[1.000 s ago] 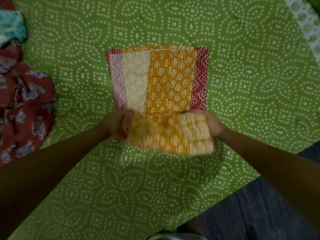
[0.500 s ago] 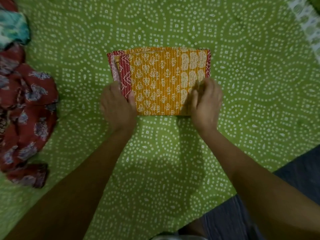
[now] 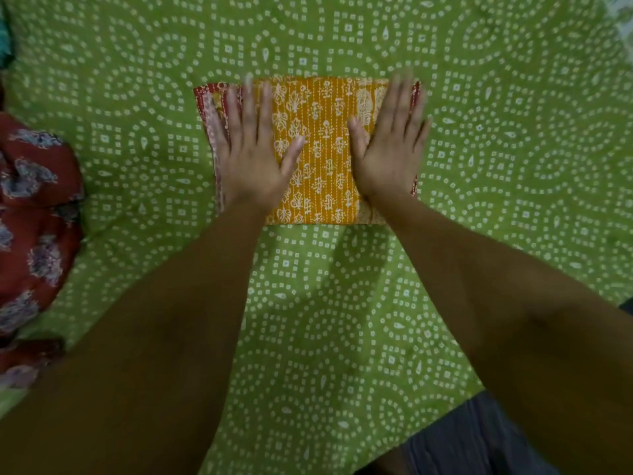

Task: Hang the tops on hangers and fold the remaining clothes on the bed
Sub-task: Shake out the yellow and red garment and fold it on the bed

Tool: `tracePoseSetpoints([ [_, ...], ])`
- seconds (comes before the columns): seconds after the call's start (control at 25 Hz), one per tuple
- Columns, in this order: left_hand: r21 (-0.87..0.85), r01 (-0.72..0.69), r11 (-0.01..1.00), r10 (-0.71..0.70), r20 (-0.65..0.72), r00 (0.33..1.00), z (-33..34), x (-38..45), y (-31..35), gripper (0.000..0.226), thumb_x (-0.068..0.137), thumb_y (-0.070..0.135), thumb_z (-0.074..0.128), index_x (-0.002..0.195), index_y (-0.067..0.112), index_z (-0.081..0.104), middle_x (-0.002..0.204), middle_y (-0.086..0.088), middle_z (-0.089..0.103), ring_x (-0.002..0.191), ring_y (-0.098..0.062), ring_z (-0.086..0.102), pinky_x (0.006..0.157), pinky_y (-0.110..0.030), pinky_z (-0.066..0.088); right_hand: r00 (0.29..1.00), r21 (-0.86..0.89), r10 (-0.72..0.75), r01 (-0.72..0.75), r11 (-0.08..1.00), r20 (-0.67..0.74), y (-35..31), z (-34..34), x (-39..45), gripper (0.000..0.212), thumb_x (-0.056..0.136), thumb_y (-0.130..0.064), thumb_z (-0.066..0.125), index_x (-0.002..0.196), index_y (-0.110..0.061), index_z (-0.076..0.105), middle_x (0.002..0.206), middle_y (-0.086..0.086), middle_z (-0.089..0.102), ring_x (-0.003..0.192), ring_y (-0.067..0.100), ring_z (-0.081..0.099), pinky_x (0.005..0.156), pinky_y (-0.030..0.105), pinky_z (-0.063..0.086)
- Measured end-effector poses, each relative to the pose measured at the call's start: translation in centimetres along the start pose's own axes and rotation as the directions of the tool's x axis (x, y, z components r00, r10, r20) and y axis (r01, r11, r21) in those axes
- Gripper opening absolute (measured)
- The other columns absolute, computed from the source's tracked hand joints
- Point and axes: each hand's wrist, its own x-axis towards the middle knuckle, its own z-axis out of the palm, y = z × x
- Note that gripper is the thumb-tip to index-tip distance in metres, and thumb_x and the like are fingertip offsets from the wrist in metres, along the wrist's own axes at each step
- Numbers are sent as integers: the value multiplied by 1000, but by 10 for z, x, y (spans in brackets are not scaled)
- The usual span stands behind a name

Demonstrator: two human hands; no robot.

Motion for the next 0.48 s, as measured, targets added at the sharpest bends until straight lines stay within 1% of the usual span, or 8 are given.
tracePoseSetpoints([
  [0.08, -25, 117, 993, -114, 92, 989, 7, -54, -21, 79, 94, 68, 11, 153, 17, -2, 161, -11, 0, 148, -27, -2, 118, -52, 3, 979, 91, 188, -194, 977, 74, 19, -4, -41, 84, 95, -66, 21, 153, -10, -2, 161, 8, -1, 148, 24, -2, 119, 49, 5],
  [0.16, 17, 127, 992, -128, 206, 970, 5, -87, -39, 83, 90, 71, 5, 153, 17, -4, 161, -9, 0, 148, -26, -3, 118, -53, 1, 931, 220, 341, -363, 905, 131, 23, -15, -62, 88, 91, -64, 41, 152, -11, 9, 157, 11, 15, 144, 28, 15, 117, 48, 15],
  [0.2, 34, 113, 993, -118, 270, 956, 1, -92, -45, 84, 89, 72, 4, 152, 17, -7, 161, -8, -3, 148, -26, -5, 118, -53, -1, 891, 364, 412, -455, 813, 192, 22, -23, -61, 88, 87, -57, 56, 150, -10, 16, 151, 13, 26, 138, 28, 28, 113, 46, 23],
  [0.24, 42, 105, 994, -113, 311, 944, -6, -92, -48, 84, 88, 72, 2, 151, 18, -11, 160, -7, -8, 147, -27, -7, 117, -54, -2, 839, 529, 451, -543, 653, 305, 20, -35, -55, 83, 84, -43, 68, 146, -8, 24, 144, 13, 38, 129, 27, 42, 107, 40, 34],
  [0.32, 9, 146, 989, -141, 330, 933, -36, -91, -47, 81, 88, 69, 1, 149, 20, -17, 159, -4, -16, 146, -28, -12, 116, -53, -6, 742, 683, 325, -669, 292, 587, 13, -76, -39, 63, 81, -14, 74, 133, -3, 39, 125, 16, 57, 101, 25, 64, 85, 33, 55],
  [0.36, -48, 198, 979, -173, 319, 932, -56, -90, -45, 79, 89, 68, 2, 149, 21, -18, 158, -3, -18, 146, -28, -14, 115, -53, -6, 701, 663, 218, -713, 231, 679, 7, -101, -32, 52, 82, -5, 70, 127, 0, 46, 117, 17, 63, 91, 26, 69, 77, 35, 58],
  [0.4, -128, 266, 956, -217, 304, 928, -78, -92, -42, 78, 91, 67, 5, 150, 21, -16, 159, -2, -16, 146, -27, -13, 115, -52, -6, 683, 649, 135, -726, 226, 718, -4, -127, -27, 41, 83, -1, 67, 122, 1, 52, 112, 18, 66, 89, 29, 70, 76, 38, 59],
  [0.48, -275, 386, 881, -298, 310, 903, -129, -102, -35, 76, 94, 64, 11, 152, 19, -7, 161, -3, -5, 148, -27, -5, 117, -50, -4, 705, 689, 17, -698, 194, 709, -39, -183, -28, 20, 84, 3, 60, 105, 2, 60, 105, 18, 67, 90, 31, 68, 83, 41, 57],
])
